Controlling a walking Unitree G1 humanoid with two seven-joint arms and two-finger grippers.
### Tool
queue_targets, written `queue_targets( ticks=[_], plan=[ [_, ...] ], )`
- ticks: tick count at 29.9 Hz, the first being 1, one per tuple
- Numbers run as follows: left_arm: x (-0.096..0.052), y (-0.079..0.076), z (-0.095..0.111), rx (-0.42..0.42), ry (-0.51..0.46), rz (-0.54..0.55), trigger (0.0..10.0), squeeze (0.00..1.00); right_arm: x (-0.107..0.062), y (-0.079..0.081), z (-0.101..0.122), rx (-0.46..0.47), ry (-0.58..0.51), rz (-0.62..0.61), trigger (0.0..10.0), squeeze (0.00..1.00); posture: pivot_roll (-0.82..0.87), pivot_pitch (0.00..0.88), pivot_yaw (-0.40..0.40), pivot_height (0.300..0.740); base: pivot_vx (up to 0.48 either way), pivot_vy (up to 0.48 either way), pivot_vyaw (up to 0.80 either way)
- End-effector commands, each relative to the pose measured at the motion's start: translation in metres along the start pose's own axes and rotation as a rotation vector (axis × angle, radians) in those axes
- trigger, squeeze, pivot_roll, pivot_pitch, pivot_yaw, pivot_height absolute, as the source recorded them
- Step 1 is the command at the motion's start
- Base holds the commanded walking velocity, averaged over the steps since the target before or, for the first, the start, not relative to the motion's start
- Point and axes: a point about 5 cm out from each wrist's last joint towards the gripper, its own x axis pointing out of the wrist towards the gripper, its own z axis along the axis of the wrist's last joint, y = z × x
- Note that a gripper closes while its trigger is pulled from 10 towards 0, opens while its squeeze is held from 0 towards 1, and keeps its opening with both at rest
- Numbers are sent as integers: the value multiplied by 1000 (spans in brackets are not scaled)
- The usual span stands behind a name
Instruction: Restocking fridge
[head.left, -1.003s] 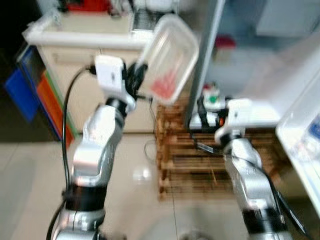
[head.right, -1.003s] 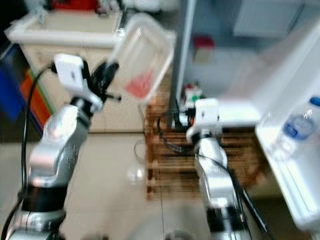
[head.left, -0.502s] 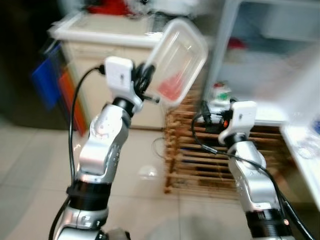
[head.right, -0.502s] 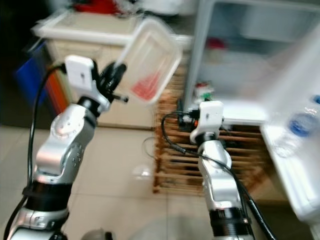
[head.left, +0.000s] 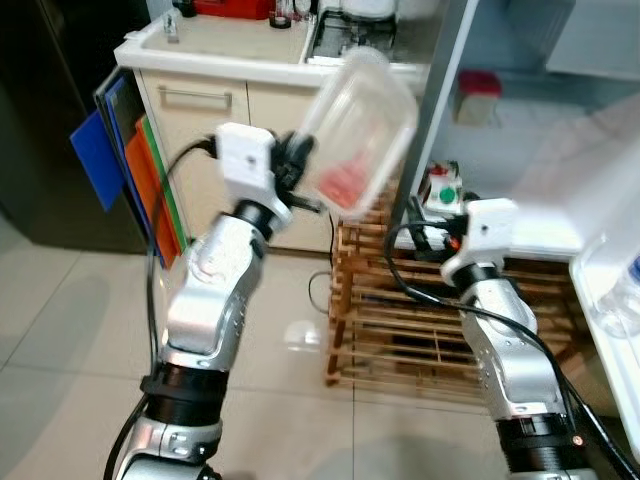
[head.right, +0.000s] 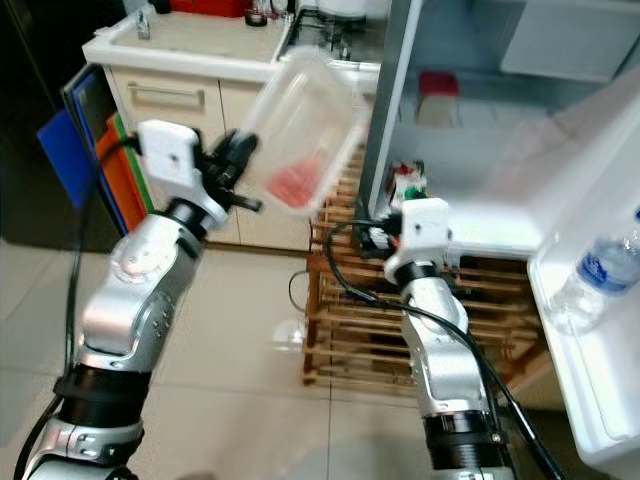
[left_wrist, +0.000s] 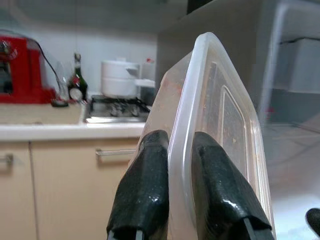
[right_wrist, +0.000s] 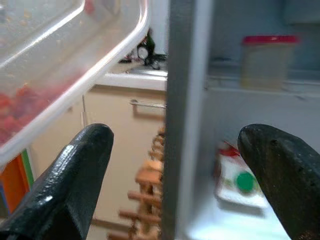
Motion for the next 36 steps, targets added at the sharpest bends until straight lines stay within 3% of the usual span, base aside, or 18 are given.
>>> queue_targets(
  ticks=[1, 8, 14, 18, 23, 27, 36],
  plan=[
    [1, 0, 8, 0, -39, -4, 10000, 0, 0, 2, 1, -14, -2, 15, 10000, 0, -9, 0, -31, 740, 0, 0, 0],
    [1, 1, 10, -1, -44, -5, 10000, 0, -5, 1, -2, -32, -5, 31, 10000, 0, -12, 0, -29, 740, 0, 0, 0],
    [1, 0, 9, -7, -42, -10, 10000, 0, -11, -16, -8, -60, 26, -9, 10000, 0, -18, 0, -26, 740, 0, 0, 0],
    [1, 3, 9, 0, -34, -7, 10000, 0, -15, -35, -9, -67, 41, -69, 10000, 0, -28, 0, -11, 740, 0, 0, 0],
    [-8, 4, 6, -3, -24, -21, 10000, 0, -17, -34, -8, -55, 31, -88, 10000, 0, -33, 0, -3, 740, 0, 0, 0],
    [-19, 2, 4, 58, -36, -59, 10000, 0, -25, -39, -1, -64, -33, -162, 10000, 0, -32, 0, 3, 740, 0, 0, 0],
    [-11, 2, 3, 86, -38, -60, 10000, 0, -26, -68, -7, -122, -7, -297, 10000, 0, -38, 0, 22, 740, 0, 0, 0]
  ],
)
